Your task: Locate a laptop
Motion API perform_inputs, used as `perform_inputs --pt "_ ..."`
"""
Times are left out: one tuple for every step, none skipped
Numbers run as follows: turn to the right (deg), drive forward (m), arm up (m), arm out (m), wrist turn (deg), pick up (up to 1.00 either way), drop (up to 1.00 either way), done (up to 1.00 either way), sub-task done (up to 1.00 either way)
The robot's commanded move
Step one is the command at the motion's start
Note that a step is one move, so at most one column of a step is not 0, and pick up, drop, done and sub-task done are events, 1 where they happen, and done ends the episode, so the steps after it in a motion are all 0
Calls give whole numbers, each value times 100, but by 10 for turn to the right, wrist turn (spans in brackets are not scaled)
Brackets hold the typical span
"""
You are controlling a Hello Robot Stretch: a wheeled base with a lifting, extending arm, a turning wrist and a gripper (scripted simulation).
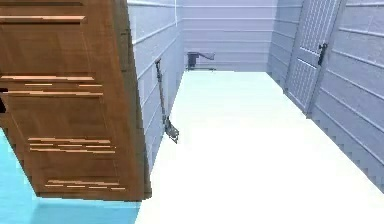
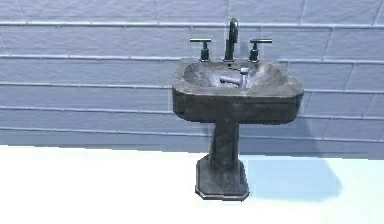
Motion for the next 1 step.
perform_inputs --pt "-450 0 0 0 0 0 0 0 0"
